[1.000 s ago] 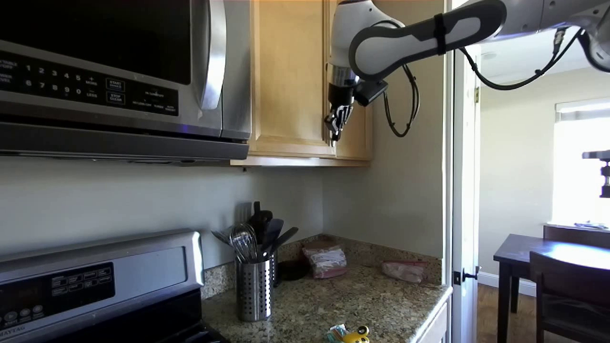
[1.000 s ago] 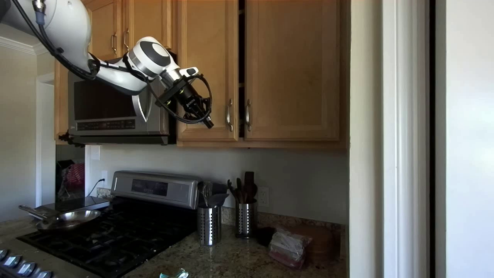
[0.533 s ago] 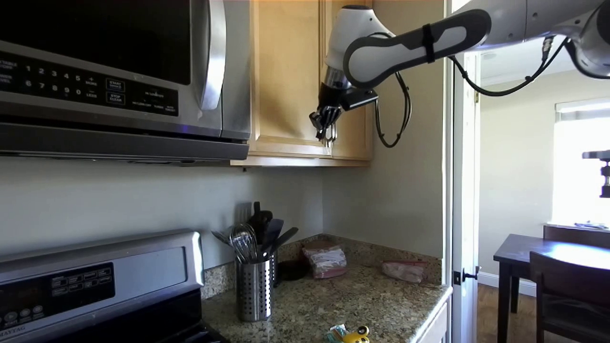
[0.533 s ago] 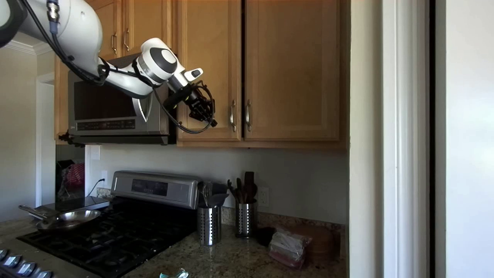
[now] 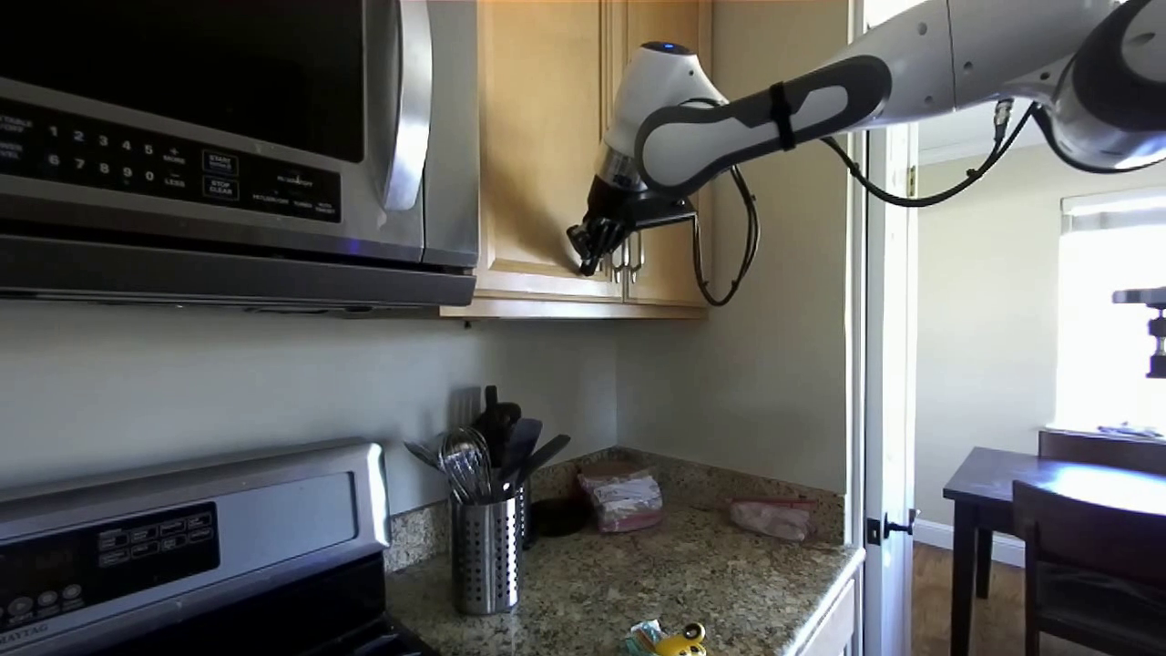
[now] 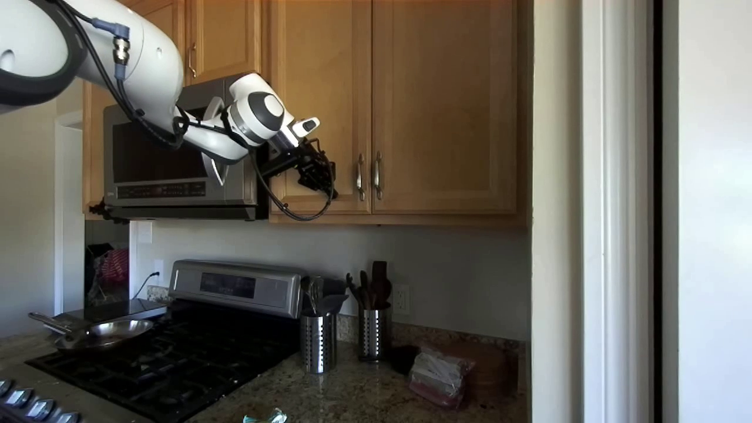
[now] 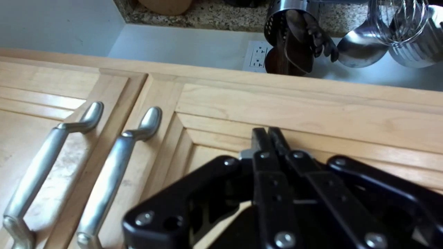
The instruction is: Open the left cabinet door, remove the thing and put it on the counter and then close the cabinet door
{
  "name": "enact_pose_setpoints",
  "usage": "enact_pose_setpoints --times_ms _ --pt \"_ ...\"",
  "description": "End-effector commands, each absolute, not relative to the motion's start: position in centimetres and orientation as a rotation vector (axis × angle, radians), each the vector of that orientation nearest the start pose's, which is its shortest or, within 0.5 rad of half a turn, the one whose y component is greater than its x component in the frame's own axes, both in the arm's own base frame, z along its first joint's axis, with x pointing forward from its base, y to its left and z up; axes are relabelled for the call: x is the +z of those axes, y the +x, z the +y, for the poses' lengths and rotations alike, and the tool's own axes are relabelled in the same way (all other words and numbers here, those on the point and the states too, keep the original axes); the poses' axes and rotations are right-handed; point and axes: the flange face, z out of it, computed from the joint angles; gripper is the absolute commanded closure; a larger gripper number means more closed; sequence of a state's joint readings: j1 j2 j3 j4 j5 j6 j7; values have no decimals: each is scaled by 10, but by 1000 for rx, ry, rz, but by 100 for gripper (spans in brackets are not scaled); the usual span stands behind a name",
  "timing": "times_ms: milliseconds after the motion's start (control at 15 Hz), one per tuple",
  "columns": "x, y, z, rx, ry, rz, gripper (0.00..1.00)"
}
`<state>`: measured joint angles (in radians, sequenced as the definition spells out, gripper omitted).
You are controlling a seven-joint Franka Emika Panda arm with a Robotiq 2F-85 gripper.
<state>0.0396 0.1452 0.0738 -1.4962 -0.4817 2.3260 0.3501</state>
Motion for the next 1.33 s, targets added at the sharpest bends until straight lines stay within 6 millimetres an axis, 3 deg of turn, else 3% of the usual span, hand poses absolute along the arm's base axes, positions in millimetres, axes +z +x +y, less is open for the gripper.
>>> enact_pose_setpoints --times_ms 0,267,333,400,467,867,1067,1133,1267 --pt "675 639 64 -1266 -3120 22 95" --pt "659 601 77 -955 -3130 -159 96" --pt "654 591 78 -877 -3135 -186 90" --pt "651 582 78 -815 -3143 -208 70" --pt "647 571 77 -754 -3154 -231 68" --pt "621 512 69 -415 -3217 -313 29" --pt "613 494 66 -401 -3255 -306 11" --pt "618 518 70 -410 -3242 -292 28" --pt "615 509 69 -399 -3247 -293 15"
